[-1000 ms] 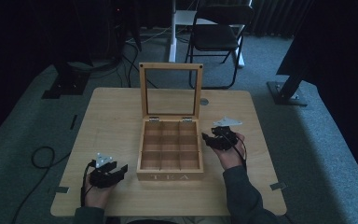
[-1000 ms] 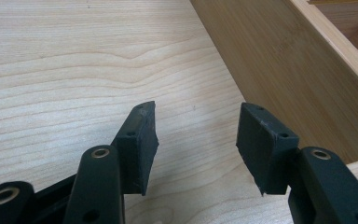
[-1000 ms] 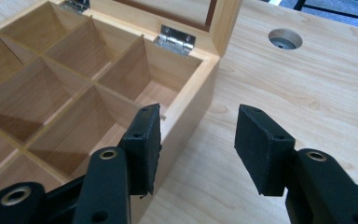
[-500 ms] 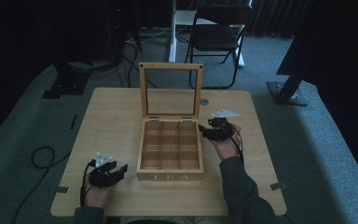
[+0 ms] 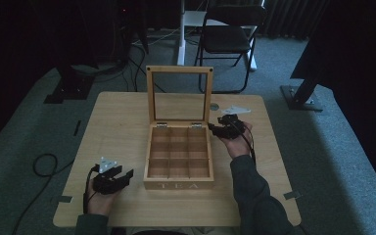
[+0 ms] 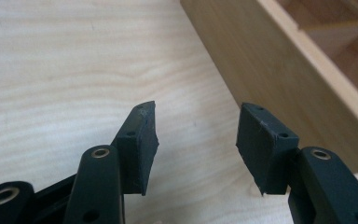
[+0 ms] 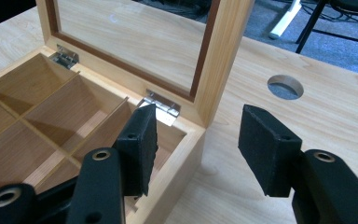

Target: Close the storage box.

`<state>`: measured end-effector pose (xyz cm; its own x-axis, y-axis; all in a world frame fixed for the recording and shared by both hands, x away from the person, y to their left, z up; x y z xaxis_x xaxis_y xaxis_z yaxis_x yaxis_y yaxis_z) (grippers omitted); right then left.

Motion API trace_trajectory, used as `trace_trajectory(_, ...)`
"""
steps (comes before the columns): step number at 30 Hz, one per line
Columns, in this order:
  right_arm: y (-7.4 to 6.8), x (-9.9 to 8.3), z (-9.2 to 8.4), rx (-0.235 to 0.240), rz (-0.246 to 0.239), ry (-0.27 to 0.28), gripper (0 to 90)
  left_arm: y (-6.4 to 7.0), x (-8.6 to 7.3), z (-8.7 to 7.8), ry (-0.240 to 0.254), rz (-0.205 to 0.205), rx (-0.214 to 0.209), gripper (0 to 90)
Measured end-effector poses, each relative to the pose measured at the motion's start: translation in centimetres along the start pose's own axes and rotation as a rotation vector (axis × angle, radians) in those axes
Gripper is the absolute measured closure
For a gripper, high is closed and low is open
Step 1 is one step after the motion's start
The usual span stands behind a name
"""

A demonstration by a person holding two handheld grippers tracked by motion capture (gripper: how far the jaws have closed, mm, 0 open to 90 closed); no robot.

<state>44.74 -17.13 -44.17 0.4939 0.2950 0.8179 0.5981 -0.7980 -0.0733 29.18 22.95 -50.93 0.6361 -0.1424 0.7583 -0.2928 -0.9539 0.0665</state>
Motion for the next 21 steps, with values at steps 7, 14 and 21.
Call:
trace_trajectory(7,0.6,0.8,0.1,0.023,0.021,0.02,47.0,-0.1,2.0,0.4,0.026,0.032,0.004,49.3)
trace_trajectory(14,1.5,1.6,0.3,0.03,0.044,0.036,46.7,-0.2,4.8,0.9,0.067,0.048,0.014,50.0)
trace_trajectory(21,2.2,1.9,1.0,0.04,0.069,0.031,45.1,-0.6,7.0,1.5,0.105,0.042,0.012,51.3)
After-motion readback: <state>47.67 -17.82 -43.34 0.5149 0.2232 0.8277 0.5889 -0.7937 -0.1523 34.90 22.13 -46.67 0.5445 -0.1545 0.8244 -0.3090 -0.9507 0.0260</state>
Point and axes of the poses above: each handheld gripper's, and its own axes: z roughly forward along the jaws, x roughly out of its top, y roughly to its right, the point moved 1 cm from there along z, roughly forward along the jaws, and after that the axes turned 4 degrees about x, right-handed, at the moved point
